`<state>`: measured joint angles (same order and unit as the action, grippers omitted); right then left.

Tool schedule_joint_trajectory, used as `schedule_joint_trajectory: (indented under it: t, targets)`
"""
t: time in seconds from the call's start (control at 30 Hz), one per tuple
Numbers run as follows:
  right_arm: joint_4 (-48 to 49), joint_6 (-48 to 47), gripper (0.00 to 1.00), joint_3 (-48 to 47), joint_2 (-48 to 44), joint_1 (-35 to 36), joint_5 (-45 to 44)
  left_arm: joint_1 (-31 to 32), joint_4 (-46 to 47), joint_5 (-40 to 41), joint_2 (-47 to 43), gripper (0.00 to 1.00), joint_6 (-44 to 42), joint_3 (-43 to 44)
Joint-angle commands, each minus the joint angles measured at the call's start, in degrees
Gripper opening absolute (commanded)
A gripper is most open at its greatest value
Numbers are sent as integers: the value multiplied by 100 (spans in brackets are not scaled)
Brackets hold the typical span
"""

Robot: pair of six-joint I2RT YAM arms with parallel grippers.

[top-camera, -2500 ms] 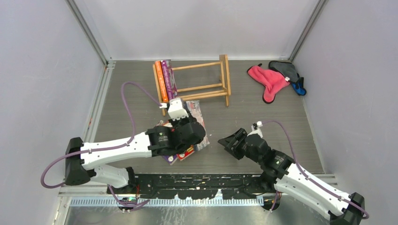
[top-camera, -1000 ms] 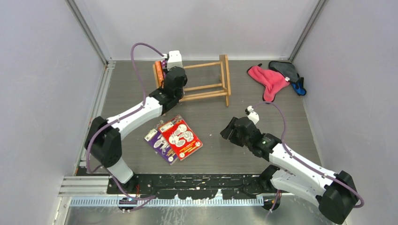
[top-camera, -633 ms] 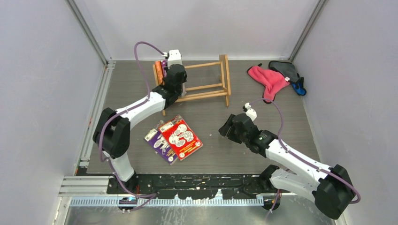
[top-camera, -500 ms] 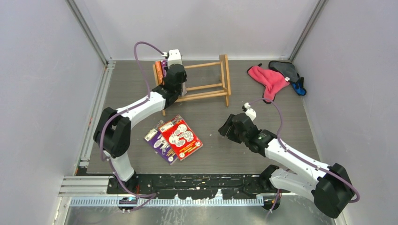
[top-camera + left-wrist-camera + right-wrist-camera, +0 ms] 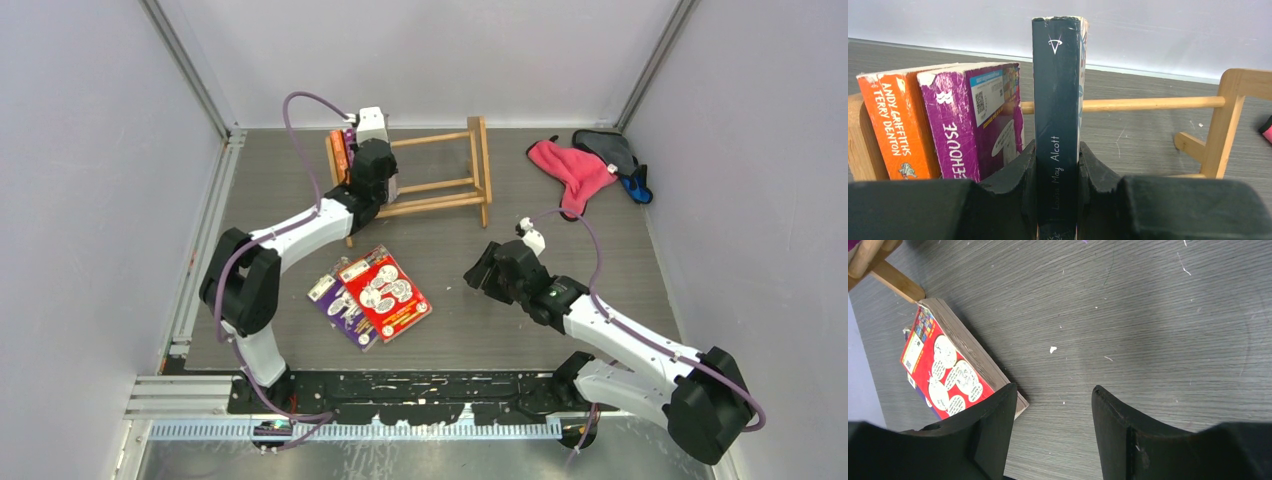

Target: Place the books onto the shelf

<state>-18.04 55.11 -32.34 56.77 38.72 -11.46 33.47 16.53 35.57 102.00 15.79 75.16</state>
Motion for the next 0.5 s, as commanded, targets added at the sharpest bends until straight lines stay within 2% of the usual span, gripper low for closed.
schedule_joint_trajectory:
  t: [0.0,0.47]
  targets:
    - [162,-42,62,-15,-148,-45,-20,-35,851,282,-123,0,-200,-44]
    - [110,-41,62,108,-255,-71,100,-16,1085,668,-15,0,-287,-374]
